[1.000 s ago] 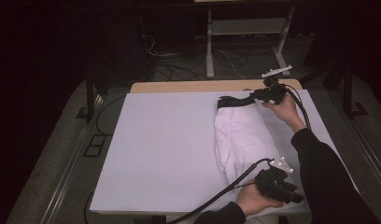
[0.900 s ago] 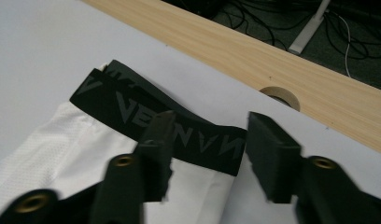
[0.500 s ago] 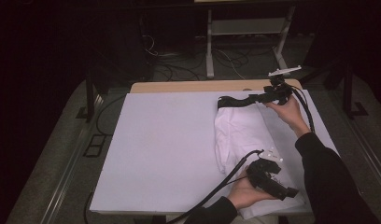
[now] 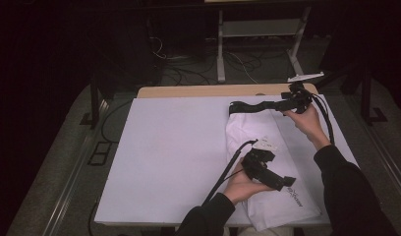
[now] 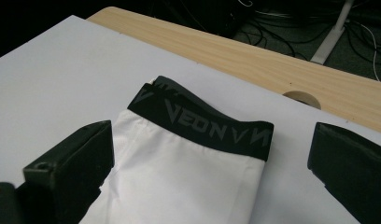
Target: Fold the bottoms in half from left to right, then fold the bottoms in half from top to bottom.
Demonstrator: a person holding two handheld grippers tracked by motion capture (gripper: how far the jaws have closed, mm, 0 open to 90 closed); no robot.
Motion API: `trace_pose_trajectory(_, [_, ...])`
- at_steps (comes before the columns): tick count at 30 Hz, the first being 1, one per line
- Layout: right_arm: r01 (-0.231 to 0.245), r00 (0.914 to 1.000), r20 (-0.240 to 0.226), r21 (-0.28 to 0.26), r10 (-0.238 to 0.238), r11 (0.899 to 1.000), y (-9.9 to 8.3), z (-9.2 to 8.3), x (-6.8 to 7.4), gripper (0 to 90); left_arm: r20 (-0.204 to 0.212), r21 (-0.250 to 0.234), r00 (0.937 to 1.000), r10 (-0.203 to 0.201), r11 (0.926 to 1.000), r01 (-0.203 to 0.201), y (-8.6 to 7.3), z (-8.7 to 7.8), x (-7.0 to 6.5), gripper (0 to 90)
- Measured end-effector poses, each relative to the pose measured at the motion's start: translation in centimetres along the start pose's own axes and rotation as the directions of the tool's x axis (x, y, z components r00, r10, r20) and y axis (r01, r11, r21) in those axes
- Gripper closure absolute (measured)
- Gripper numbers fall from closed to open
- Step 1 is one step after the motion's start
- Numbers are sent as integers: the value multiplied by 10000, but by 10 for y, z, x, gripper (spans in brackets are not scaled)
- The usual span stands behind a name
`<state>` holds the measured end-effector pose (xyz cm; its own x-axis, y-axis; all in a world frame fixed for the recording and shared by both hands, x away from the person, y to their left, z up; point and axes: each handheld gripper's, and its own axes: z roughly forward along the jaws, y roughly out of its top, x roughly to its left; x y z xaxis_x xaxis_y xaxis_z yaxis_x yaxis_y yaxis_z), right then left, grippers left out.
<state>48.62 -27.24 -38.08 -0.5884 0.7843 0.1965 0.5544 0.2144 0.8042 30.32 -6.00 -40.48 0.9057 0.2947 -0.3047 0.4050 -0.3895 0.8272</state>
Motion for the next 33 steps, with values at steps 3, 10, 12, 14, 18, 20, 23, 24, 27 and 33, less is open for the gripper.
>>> trace_pose_trajectory(3, [44, 10000, 16, 11, -44, 10000, -4, -2, 1, 2, -353, -301, 9992, -182, 9994, 171, 3, -13, 14, 0])
trace_pose_trajectory(10, [-278, 9996, -32, -19, 278, 9996, -11, -6, -7, 3, -849, -482, 9957, -375, 9983, 335, 5, -30, 38, 0])
trace_pose_trajectory(12, [-352, 9994, -20, 12, 353, 9994, -13, -6, -8, 3, -997, -388, 9944, -344, 9988, 307, 5, -33, 44, 0])
trace_pose_trajectory(14, [-371, 9993, -4, 45, 371, 9993, -14, -6, -9, 3, -1153, -281, 9930, -269, 9993, 238, 5, -35, 49, 0])
trace_pose_trajectory(18, [-438, 9990, 16, 7, 438, 9990, -19, -6, -10, 3, -1290, -396, 9913, -275, 9990, 226, 5, -40, 57, 0])
trace_pose_trajectory(20, [-459, 9989, -35, -4, 459, 9989, -20, -6, -10, 2, -1315, -426, 9911, -213, 9990, 158, 5, -42, 59, 0])
trace_pose_trajectory(23, [-438, 9990, -98, -40, 438, 9990, -23, -5, -10, 0, -1510, -492, 9883, -208, 9987, 135, 6, -45, 65, 0])
trace_pose_trajectory(24, [-446, 9989, -123, -14, 445, 9990, -23, -4, -10, 0, -1509, -507, 9883, -226, 9986, 151, 5, -45, 68, 0])
trace_pose_trajectory(27, [-438, 9989, -181, -16, 437, 9990, -25, -4, -10, 0, -1597, -505, 9869, -221, 9986, 141, 4, -47, 74, 0])
trace_pose_trajectory(33, [-427, 9989, -209, -24, 426, 9991, -26, -3, -11, 0, -1629, -458, 9864, -203, 9989, 129, 5, -51, 85, 0])
